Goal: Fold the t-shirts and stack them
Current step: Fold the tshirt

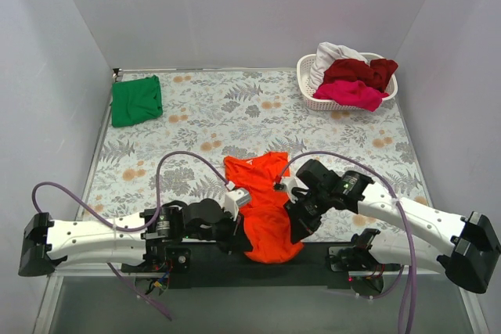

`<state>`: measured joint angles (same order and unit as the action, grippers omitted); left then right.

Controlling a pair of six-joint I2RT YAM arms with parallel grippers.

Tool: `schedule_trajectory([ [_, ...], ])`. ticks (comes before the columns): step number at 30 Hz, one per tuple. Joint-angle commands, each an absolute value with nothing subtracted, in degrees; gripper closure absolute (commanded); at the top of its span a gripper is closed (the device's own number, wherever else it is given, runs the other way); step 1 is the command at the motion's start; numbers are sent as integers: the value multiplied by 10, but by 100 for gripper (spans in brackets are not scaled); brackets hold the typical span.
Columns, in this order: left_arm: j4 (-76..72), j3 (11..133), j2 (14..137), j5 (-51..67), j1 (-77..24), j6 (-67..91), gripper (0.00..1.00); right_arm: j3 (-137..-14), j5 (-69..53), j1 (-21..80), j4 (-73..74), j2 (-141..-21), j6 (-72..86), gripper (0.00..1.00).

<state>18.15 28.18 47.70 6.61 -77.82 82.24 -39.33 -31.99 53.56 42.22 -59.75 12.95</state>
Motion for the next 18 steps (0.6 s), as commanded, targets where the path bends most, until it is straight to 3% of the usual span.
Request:
schedule_trajectory([
  [1,169,314,422,69,-782,800,100,-444,-369,541,439,-578,110,99],
  [14,142,309,350,-98,-782,805,100,-578,-246,541,423,-570,106,99],
  [18,133,302,341,-220,-782,807,100,-577,-189,541,377,-577,121,99],
])
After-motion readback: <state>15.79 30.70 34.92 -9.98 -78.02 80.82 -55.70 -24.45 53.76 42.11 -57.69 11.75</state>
